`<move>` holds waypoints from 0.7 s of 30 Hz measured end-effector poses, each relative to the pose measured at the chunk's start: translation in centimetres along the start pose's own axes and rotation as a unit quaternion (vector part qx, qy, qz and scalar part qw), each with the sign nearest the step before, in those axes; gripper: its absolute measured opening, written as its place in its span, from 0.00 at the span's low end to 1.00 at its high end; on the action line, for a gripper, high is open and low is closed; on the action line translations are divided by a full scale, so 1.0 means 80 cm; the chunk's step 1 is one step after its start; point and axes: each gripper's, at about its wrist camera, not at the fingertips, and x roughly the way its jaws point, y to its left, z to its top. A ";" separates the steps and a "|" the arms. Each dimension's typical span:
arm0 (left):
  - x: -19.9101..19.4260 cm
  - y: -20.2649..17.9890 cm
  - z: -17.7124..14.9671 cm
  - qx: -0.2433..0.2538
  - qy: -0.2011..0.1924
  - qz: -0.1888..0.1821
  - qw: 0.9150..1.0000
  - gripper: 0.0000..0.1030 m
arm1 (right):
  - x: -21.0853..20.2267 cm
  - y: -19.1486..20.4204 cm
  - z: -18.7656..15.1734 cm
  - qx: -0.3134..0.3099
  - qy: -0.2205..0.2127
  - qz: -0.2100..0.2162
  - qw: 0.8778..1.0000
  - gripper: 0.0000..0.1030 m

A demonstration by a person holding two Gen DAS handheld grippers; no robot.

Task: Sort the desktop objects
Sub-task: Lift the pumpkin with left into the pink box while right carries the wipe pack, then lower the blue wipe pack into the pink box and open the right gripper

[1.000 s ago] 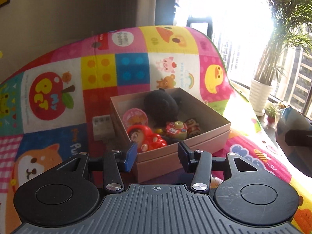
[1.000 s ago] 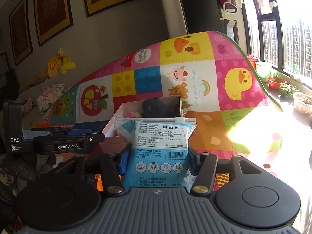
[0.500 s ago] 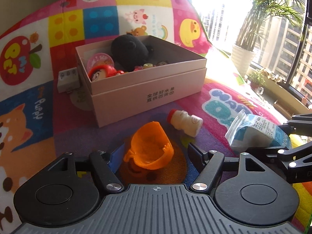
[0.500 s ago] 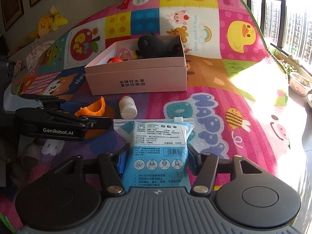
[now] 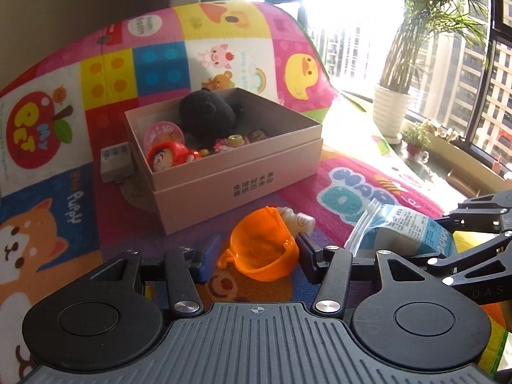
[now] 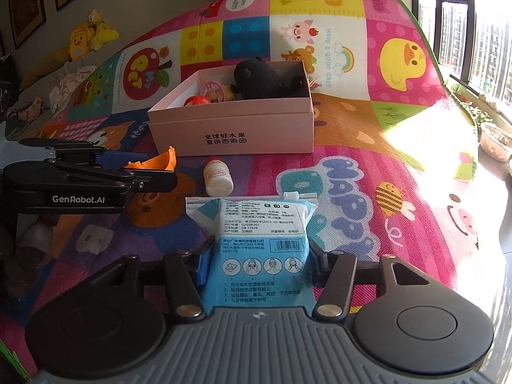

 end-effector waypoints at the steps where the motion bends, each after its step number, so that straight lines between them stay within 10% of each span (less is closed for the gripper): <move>1: -0.004 -0.001 0.011 0.004 -0.015 0.002 1.000 0.55 | -0.007 0.000 0.005 0.006 -0.007 0.009 1.000 0.53; 8: 0.028 0.001 0.088 0.044 -0.096 0.066 0.992 0.55 | -0.043 -0.002 0.032 0.022 -0.062 0.038 0.997 0.53; 13: 0.092 0.024 0.102 0.015 -0.051 0.091 0.994 0.56 | -0.044 0.000 0.033 0.015 -0.057 0.039 0.998 0.53; 21: 0.026 0.057 0.055 -0.041 -0.096 0.082 0.991 0.86 | -0.035 -0.006 0.072 -0.014 -0.084 -0.007 0.996 0.53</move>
